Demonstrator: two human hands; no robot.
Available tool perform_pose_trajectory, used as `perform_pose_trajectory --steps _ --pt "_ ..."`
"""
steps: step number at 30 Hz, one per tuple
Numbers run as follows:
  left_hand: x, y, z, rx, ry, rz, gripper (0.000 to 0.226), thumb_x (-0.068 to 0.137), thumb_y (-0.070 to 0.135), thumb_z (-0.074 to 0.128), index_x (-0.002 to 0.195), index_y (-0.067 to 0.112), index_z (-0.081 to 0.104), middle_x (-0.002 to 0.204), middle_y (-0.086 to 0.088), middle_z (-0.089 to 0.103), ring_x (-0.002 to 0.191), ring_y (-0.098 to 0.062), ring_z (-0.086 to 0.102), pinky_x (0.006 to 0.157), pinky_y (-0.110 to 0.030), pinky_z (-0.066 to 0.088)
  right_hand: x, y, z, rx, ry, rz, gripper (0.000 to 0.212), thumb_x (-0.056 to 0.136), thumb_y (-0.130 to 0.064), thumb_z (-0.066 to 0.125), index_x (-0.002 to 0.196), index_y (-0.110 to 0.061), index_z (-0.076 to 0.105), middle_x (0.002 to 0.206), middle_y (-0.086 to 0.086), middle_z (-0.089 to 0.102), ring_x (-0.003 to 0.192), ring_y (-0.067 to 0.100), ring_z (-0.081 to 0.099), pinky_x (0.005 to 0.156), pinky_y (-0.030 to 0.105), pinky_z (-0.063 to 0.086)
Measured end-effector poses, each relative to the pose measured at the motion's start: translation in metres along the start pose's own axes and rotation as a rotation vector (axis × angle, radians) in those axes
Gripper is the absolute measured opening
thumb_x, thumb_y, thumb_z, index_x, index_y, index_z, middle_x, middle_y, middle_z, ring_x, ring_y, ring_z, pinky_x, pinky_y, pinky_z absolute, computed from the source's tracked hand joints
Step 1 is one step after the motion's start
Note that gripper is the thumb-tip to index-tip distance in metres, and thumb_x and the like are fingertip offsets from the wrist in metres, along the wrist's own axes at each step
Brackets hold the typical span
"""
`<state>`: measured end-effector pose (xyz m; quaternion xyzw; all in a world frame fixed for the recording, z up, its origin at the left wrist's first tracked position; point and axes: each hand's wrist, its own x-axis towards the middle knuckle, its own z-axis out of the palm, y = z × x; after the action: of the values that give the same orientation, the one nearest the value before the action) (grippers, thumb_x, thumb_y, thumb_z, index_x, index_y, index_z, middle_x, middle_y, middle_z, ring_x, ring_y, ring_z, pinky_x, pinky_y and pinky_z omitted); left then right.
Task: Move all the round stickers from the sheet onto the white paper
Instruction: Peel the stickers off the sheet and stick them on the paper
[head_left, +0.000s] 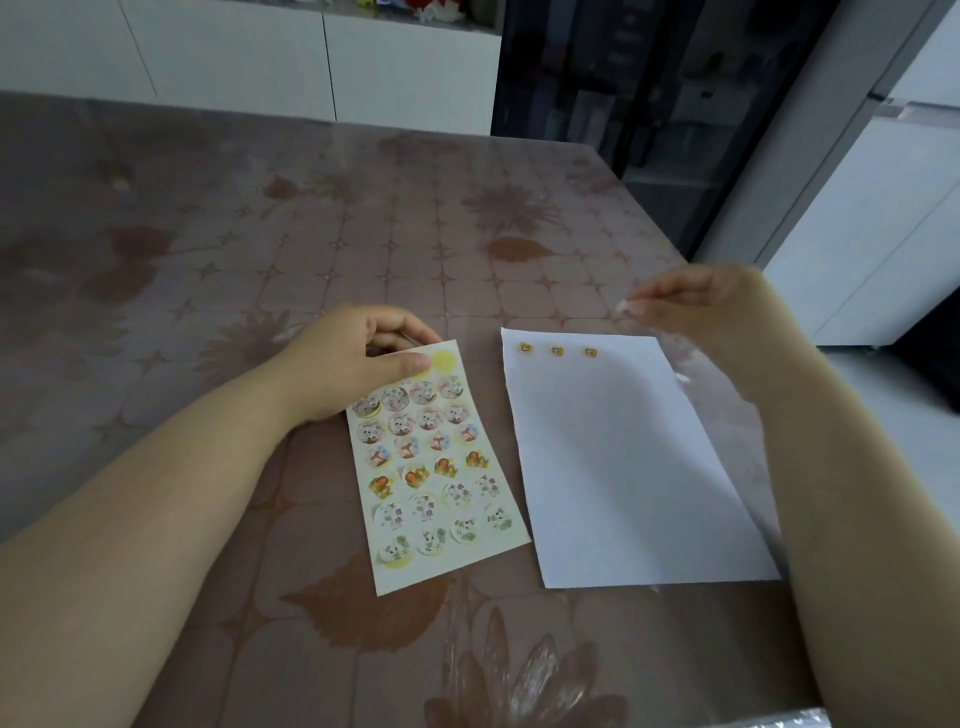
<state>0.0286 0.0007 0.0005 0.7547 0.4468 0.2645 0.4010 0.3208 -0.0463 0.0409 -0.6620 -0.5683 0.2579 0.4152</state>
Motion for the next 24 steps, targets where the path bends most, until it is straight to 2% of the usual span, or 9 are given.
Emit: perform_pose_trajectory --steps 2,4,7,9,12,15,19,21,24 --pt "0.000 0.000 0.000 0.007 -0.002 0.005 0.014 0.086 0.020 0.065 0.091 0.033 0.065 0.087 0.023 0.070 0.074 0.011 0.064 0.060 0.000 0.042 0.001 0.010 -0.008 -0.111 -0.069 0.071 0.006 0.074 -0.017 0.075 0.078 -0.022 0.074 0.075 -0.007 0.074 0.074 0.011 0.067 0.064 0.007 0.049" --pt "0.001 -0.001 0.001 0.006 0.002 0.003 0.014 0.086 0.019 0.065 0.091 0.032 0.066 0.088 0.022 0.070 0.073 0.011 0.064 0.061 -0.001 0.043 0.004 0.016 -0.008 -0.160 -0.109 0.132 0.006 0.075 -0.016 0.073 0.078 -0.021 0.075 0.073 -0.009 0.074 0.068 0.002 0.065 0.058 0.001 0.044" --pt "0.001 -0.002 0.000 -0.005 0.002 -0.013 0.013 0.086 0.019 0.065 0.094 0.029 0.067 0.087 0.019 0.072 0.073 0.009 0.065 0.058 -0.002 0.043 0.007 0.020 -0.006 -0.173 -0.070 0.175 0.009 0.077 -0.029 0.071 0.072 -0.023 0.076 0.069 -0.008 0.073 0.067 0.003 0.065 0.068 0.013 0.049" --pt "0.000 -0.003 0.000 0.005 -0.001 -0.018 0.013 0.086 0.021 0.065 0.095 0.029 0.067 0.087 0.018 0.072 0.074 0.008 0.066 0.058 -0.002 0.044 0.008 0.021 -0.004 -0.117 -0.009 0.180 0.002 0.075 -0.021 0.074 0.076 -0.021 0.075 0.064 -0.005 0.072 0.065 0.011 0.063 0.069 0.022 0.049" --pt "0.001 -0.004 0.000 0.019 0.001 -0.019 0.013 0.086 0.022 0.065 0.096 0.029 0.067 0.088 0.017 0.073 0.076 0.007 0.066 0.060 -0.004 0.044 0.009 0.024 -0.003 -0.112 0.006 0.186 0.021 0.071 -0.011 0.076 0.089 -0.021 0.072 0.071 -0.004 0.071 0.067 0.009 0.064 0.066 0.015 0.045" --pt "0.000 -0.004 0.000 0.021 0.006 -0.016 0.013 0.086 0.020 0.065 0.097 0.027 0.068 0.088 0.018 0.072 0.074 0.008 0.065 0.060 -0.003 0.044 0.008 0.025 -0.002 -0.104 0.022 0.221 0.011 0.072 -0.013 0.075 0.078 -0.021 0.072 0.070 -0.001 0.071 0.063 0.007 0.063 0.048 0.006 0.041" --pt "0.000 -0.004 0.000 0.024 0.006 -0.010 0.013 0.086 0.019 0.065 0.095 0.029 0.067 0.088 0.019 0.072 0.073 0.008 0.065 0.058 -0.001 0.043 0.008 0.025 0.000 -0.114 0.001 0.212 0.006 0.078 -0.018 0.071 0.074 -0.023 0.071 0.070 -0.007 0.067 0.062 0.007 0.057 0.061 0.015 0.043" --pt "0.000 -0.004 0.000 0.028 0.009 -0.007 0.013 0.087 0.020 0.064 0.097 0.027 0.068 0.087 0.020 0.071 0.072 0.009 0.065 0.058 0.000 0.042 0.008 0.024 0.001 -0.123 -0.049 0.228 0.006 0.078 -0.020 0.070 0.074 -0.025 0.071 0.072 -0.011 0.067 0.063 0.005 0.056 0.062 0.016 0.043" --pt "0.000 -0.003 0.001 0.025 0.013 0.002 0.014 0.087 0.018 0.064 0.099 0.025 0.068 0.087 0.021 0.070 0.072 0.011 0.064 0.059 0.000 0.043 0.008 0.023 0.004 -0.119 -0.082 0.278 0.004 0.078 -0.017 0.070 0.076 -0.021 0.071 0.076 -0.005 0.067 0.062 0.010 0.057 0.055 0.020 0.045"
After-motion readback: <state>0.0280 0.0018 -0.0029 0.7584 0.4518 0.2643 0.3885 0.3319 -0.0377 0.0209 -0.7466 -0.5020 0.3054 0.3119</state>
